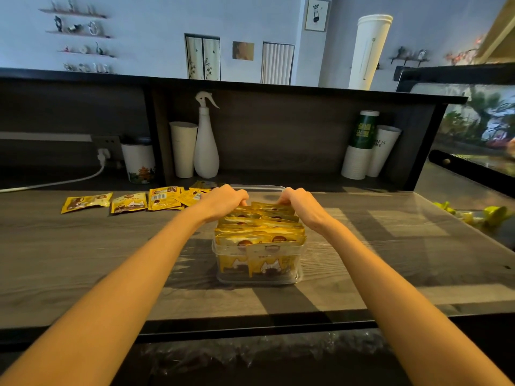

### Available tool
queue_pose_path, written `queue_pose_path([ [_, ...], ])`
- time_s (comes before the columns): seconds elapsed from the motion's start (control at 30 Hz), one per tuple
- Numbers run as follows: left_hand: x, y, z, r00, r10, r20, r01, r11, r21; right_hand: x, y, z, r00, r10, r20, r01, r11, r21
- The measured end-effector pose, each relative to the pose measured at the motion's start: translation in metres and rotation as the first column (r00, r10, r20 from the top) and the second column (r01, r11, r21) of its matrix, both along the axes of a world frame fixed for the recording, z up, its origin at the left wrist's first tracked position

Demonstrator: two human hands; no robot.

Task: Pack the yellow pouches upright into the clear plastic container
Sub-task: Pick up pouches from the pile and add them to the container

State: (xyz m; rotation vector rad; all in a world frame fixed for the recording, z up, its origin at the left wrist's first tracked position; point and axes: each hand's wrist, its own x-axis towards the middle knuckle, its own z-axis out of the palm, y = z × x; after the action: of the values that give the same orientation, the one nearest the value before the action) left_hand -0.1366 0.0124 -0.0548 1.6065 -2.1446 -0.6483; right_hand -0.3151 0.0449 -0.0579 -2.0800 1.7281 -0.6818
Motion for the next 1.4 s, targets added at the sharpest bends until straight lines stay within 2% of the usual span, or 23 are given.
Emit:
queue_pose_path([
  [0.17, -0.001, 0.007, 0.002, 0.998, -0.004, -0.063, 0.002, 0.999, -0.036, 0.007, 0.0, 0.005, 0.999, -0.049, 0.018, 0.05, 0.998, -0.036],
  [0.3, 0.011, 0.007, 0.006, 0.993, 0.035, -0.109, -0.051, 0.988, -0.144, 0.013, -0.004, 0.008, 0.986, -0.093, -0.136, 0.07, 0.983, -0.167],
  [0.4, 0.03, 0.006, 0.012, 0.988, 0.129, -0.086, -0.146, 0.958, -0.246, 0.026, -0.006, 0.019, 0.983, -0.16, -0.095, 0.127, 0.949, -0.287],
  [0.53, 0.064, 0.011, 0.018, 0.951, 0.3, -0.075, -0.307, 0.879, -0.365, 0.08, 0.004, 0.038, 0.997, -0.057, -0.059, 0.031, 0.926, -0.376],
  [0.63, 0.101, 0.018, 0.014, 0.91, 0.407, -0.08, -0.404, 0.826, -0.394, 0.134, 0.002, 0.033, 1.0, 0.021, -0.017, -0.026, 0.916, -0.401],
  [0.8, 0.162, 0.027, -0.011, 0.849, 0.527, -0.047, -0.513, 0.799, -0.312, 0.217, -0.011, 0.0, 0.995, 0.094, -0.015, -0.094, 0.941, -0.326],
  [0.97, 0.211, 0.004, -0.046, 0.818, 0.575, -0.023, -0.571, 0.807, -0.149, 0.266, -0.043, -0.037, 0.994, 0.093, 0.051, -0.089, 0.994, -0.069],
  [1.03, 0.224, -0.008, -0.055, 0.805, 0.593, 0.008, -0.587, 0.8, -0.123, 0.279, -0.06, -0.049, 0.994, 0.098, 0.046, -0.097, 0.995, -0.017],
  [1.2, 0.251, -0.052, -0.074, 0.795, 0.601, 0.081, -0.589, 0.797, -0.133, 0.314, -0.109, -0.066, 0.991, 0.121, -0.056, -0.121, 0.993, -0.01],
  [1.4, 0.28, -0.093, -0.089, 0.791, 0.54, 0.289, -0.531, 0.839, -0.117, 0.333, -0.151, -0.082, 0.957, 0.172, -0.232, -0.173, 0.985, 0.015],
])
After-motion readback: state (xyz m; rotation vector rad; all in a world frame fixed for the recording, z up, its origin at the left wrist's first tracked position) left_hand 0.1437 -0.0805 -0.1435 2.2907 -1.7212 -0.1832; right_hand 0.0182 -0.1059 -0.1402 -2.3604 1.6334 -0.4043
